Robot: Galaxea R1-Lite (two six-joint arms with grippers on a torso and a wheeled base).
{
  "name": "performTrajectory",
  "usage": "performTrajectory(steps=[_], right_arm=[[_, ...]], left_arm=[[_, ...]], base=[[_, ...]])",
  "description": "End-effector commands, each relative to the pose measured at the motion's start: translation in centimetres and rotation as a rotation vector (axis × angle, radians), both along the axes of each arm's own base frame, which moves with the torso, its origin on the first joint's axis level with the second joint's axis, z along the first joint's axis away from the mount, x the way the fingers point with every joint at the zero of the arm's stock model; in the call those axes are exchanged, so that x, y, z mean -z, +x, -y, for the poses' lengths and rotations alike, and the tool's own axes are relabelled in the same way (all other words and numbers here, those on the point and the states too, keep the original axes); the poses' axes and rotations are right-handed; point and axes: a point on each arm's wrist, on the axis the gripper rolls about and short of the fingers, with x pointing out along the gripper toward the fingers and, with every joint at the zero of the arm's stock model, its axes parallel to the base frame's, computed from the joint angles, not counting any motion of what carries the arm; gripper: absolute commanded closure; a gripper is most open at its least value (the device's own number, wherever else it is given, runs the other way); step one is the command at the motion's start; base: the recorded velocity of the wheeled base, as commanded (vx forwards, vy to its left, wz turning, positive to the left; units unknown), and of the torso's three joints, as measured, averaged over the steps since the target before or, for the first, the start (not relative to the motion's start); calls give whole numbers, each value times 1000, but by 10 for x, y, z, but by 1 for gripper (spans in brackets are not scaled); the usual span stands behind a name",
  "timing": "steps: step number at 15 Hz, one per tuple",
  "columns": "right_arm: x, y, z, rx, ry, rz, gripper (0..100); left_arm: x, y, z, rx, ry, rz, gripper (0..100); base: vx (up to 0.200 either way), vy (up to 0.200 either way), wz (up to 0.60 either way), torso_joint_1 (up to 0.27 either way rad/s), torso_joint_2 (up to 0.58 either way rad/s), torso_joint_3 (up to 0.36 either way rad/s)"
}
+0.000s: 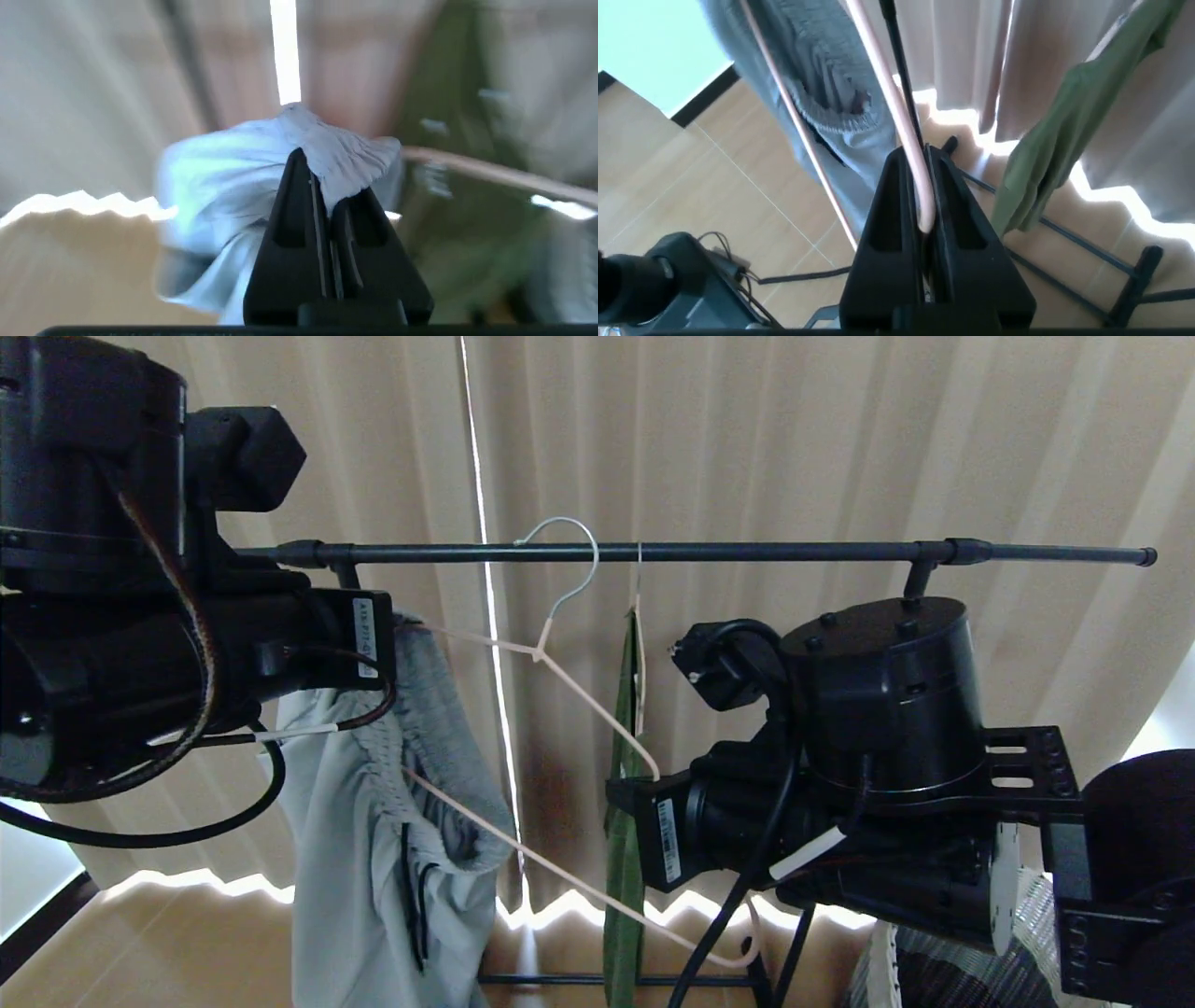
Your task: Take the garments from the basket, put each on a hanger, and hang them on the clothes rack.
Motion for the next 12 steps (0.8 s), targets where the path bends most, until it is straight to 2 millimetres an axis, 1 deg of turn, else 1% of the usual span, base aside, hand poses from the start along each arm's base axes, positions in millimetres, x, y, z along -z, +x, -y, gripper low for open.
performTrajectory(steps=[1,2,3,4,5,7,8,10,11,12], right_arm=[[6,2,-3,-2,-18,-9,100],[7,2,-3,-7,-29,-8,100],[7,2,-3,-8,-31,-6,100],[9,2,-3,-17,-47,4,100],[8,3,-4,-19,-46,8,100],[7,2,-3,-19,-43,11,100],[5,1,-1,-20,-41,20,100],[3,0,-1,-18,-35,23,100],[2,1,-1,-29,-47,39,100],[2,1,-1,-37,-51,56,100]], left_arm=[[-7,-12,2,110,-36,9,100],[-9,-16,4,198,-39,5,100],[-9,-16,4,206,-38,5,100],[-9,-18,6,297,-18,1,100],[-4,-19,6,337,-1,-10,100],[0,-22,5,361,23,-15,100],[9,-28,1,370,59,-32,100],[15,-34,-4,377,76,-43,100],[22,-39,-7,386,96,-59,100],[26,-41,-7,393,101,-68,100]], base=[[0,0,0,0,0,0],[0,0,0,0,0,0],[0,0,0,0,0,0],[0,0,0,0,0,0],[0,0,0,0,0,0],[0,0,0,0,0,0],[0,0,0,0,0,0],[0,0,0,0,0,0],[0,0,0,0,0,0],[0,0,0,0,0,0]])
